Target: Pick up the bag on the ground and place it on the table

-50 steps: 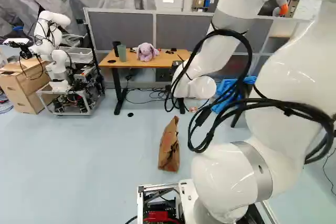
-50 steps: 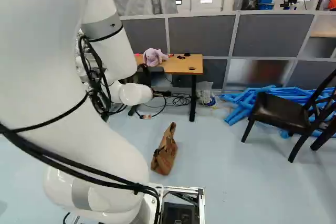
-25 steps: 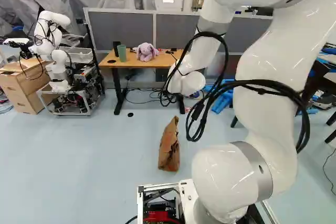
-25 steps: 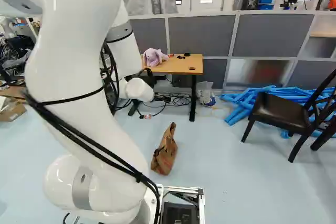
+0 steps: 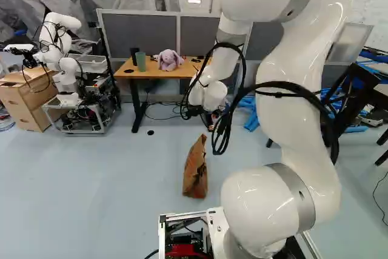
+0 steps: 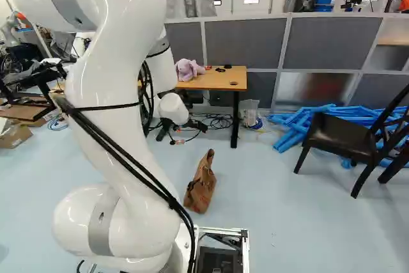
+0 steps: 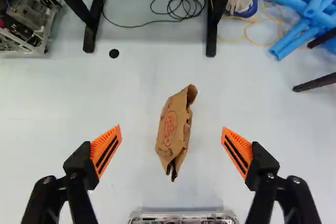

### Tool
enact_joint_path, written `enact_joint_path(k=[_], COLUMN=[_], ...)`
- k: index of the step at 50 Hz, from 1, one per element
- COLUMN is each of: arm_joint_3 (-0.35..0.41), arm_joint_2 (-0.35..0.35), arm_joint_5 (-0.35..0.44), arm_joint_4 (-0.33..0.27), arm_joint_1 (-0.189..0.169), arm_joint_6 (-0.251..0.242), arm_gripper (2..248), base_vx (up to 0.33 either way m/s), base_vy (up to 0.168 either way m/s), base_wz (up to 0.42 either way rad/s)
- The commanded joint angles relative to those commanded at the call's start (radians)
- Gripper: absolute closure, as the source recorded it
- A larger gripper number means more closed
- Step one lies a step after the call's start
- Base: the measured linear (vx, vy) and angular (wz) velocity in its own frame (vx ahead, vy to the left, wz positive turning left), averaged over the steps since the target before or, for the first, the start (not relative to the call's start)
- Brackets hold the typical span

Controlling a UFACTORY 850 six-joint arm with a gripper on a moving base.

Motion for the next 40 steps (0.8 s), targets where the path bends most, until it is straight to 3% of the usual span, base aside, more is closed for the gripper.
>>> enact_joint_path(k=[17, 40], arm_joint_3=[-0.083, -0.176], arm_joint_2=[-0.101, -0.217], arm_joint_5=[-0.106, -0.117], arm_joint_4=[0.024, 0.027], arm_joint_1=[-0.006, -0.017], arm_joint_6=[0.0, 0.0], arm_gripper=[3, 3], base_vx=[0.0, 0.0], base_vy=[0.0, 0.0], base_wz=[0.0, 0.0])
